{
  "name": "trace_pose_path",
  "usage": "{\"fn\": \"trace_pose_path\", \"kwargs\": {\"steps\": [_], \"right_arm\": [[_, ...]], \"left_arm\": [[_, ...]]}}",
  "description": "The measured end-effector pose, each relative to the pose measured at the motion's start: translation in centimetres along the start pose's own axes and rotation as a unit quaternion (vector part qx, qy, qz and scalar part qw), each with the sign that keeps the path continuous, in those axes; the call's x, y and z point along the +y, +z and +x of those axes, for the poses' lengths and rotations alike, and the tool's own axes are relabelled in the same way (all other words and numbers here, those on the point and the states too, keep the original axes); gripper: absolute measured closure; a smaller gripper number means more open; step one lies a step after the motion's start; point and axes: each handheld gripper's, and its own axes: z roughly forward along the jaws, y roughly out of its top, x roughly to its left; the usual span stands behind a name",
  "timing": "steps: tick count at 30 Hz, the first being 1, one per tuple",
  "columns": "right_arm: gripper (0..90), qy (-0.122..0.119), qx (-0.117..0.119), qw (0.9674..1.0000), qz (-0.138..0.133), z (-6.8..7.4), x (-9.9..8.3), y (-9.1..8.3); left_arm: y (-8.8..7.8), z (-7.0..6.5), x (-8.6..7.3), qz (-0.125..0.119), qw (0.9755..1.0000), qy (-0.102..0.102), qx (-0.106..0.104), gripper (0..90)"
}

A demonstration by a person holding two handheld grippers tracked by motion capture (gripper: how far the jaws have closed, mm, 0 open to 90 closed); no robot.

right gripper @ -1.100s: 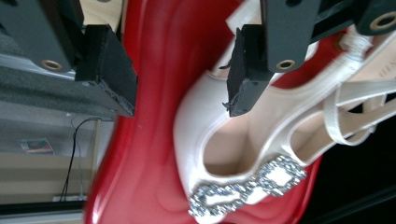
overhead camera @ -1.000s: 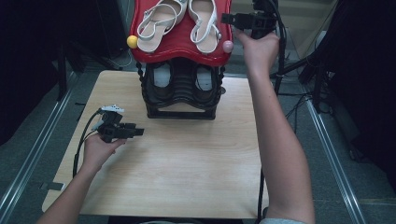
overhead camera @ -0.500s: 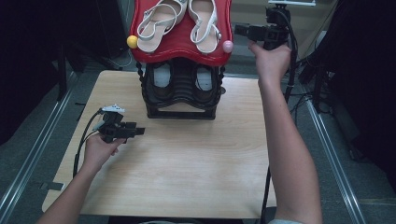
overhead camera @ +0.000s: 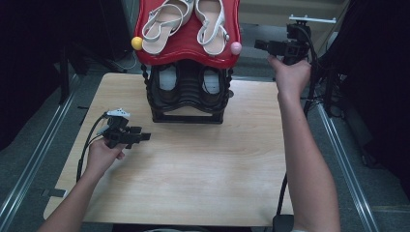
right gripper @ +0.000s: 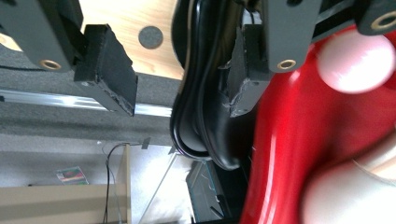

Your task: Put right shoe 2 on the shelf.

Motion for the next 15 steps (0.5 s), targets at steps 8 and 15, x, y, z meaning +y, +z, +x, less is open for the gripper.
{"fn": "trace_pose_path", "kwargs": {"steps": [8,15], "right_arm": [[44.5,0.002,0.001,1.0,0.005,-0.8,-2.1,0.0],[45.0,0.004,0.008,0.9998,0.016,-1.3,-4.0,0.3]], "left_arm": [[0.0,0.1,0.0,-0.004,1.0,0.004,-0.001,39.8],[0.0,0.1,0.0,-0.005,1.0,0.005,0.0,38.8]]}}
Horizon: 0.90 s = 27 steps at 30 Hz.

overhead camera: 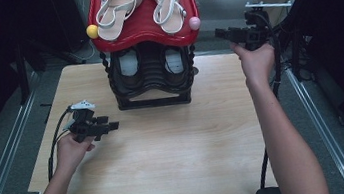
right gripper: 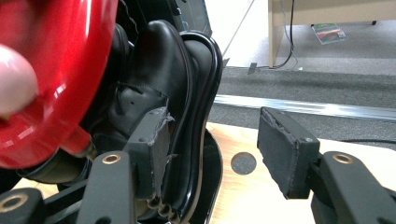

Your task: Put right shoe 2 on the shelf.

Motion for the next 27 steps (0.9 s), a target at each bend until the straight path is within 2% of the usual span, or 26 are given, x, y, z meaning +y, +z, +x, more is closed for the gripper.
{"fn": "trace_pose_path", "kwargs": {"steps": [6,9,15,22,25,27], "right_arm": [[45.2,0.004,0.002,1.0,0.004,-0.3,-1.5,-0.1],[46.0,0.01,-0.002,0.9999,-0.009,-0.6,-2.5,-0.3],[46.0,0.023,0.008,0.9997,0.003,-1.3,-4.3,0.0],[46.5,0.038,0.014,0.9992,0.0,-1.8,-6.6,0.3],[46.5,0.036,0.016,0.9992,0.001,-1.8,-7.7,0.6],[46.5,0.036,0.017,0.9992,0.01,-1.9,-8.3,0.8]], "left_arm": [[0.0,0.2,0.0,0.006,1.0,0.0,-0.003,39.4],[0.1,0.2,0.0,0.006,1.0,0.0,-0.004,39.1],[0.1,0.2,0.0,0.007,1.0,0.001,-0.005,38.6],[0.1,0.4,0.0,0.012,0.9999,-0.005,-0.008,39.0],[0.1,0.4,0.0,0.012,0.9999,-0.007,-0.01,38.5],[0.1,0.4,0.0,0.011,0.9999,-0.006,-0.011,38.6]]}}
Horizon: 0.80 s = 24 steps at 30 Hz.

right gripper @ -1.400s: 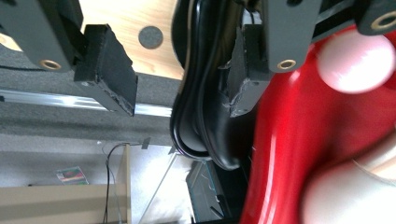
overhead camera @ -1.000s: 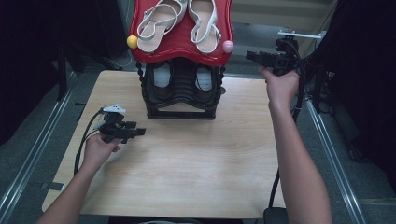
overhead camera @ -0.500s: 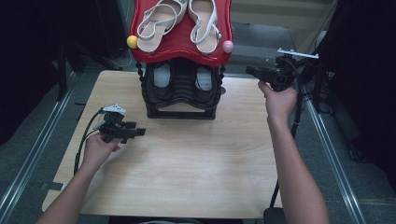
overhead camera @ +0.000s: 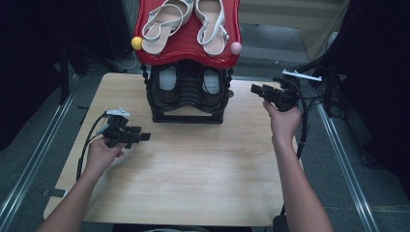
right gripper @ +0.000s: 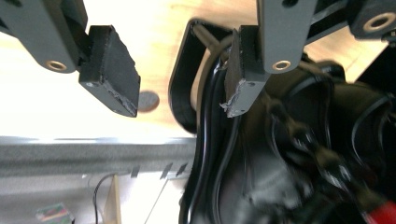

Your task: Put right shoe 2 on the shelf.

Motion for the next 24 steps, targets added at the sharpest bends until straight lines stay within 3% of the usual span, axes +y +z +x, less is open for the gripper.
{"fn": "trace_pose_path", "kwargs": {"steps": [7,11,24], "right_arm": [[46.1,0.005,0.012,0.9999,0.01,-0.4,-2.2,0.8],[46.8,-0.012,0.007,0.9998,0.017,-0.3,-3.5,1.3],[46.3,0.008,0.027,0.9989,0.039,-0.6,-7.7,2.4]], "left_arm": [[0.0,0.2,0.0,0.003,1.0,-0.005,0.001,38.5],[0.0,0.3,0.0,0.004,1.0,-0.006,0.0,38.4],[-0.1,0.5,-0.1,0.002,1.0,-0.009,0.0,38.0]]}}
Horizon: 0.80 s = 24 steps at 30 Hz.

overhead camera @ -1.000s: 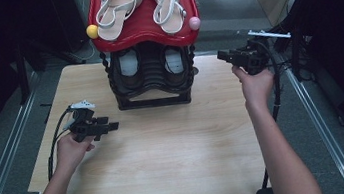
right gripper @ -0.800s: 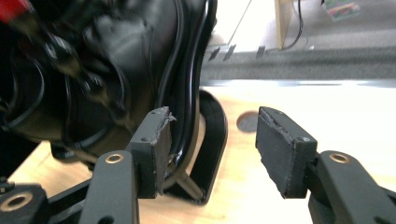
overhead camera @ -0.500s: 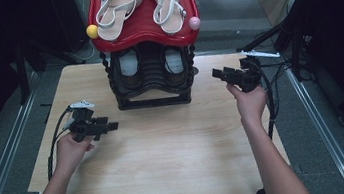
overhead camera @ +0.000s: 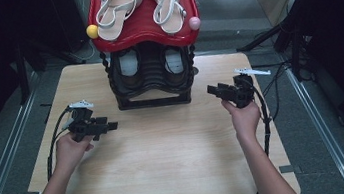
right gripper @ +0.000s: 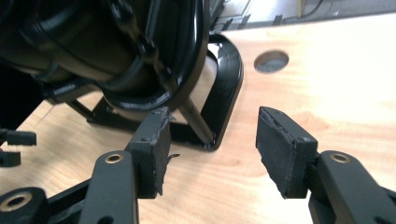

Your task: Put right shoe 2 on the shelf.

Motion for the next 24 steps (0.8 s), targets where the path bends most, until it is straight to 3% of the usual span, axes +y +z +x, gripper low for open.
{"fn": "trace_pose_path", "kwargs": {"steps": [4,9,14,24], "right_arm": [[46.4,0.005,0.0,0.9999,0.01,-0.3,-1.2,0.4],[47.1,0.002,-0.009,0.9999,0.004,-0.4,-2.5,0.5],[47.1,-0.001,-0.009,1.0,0.001,-0.3,-3.3,0.6],[47.0,-0.007,-0.013,0.9997,0.021,-0.4,-4.5,1.3]], "left_arm": [[0.0,0.0,0.0,-0.001,1.0,-0.001,0.0,38.0],[0.0,0.0,0.0,-0.001,1.0,-0.001,-0.001,37.8],[-0.1,0.0,0.0,-0.004,1.0,0.0,0.0,37.6],[0.0,-0.1,0.1,-0.005,1.0,-0.005,-0.006,36.3]]}}
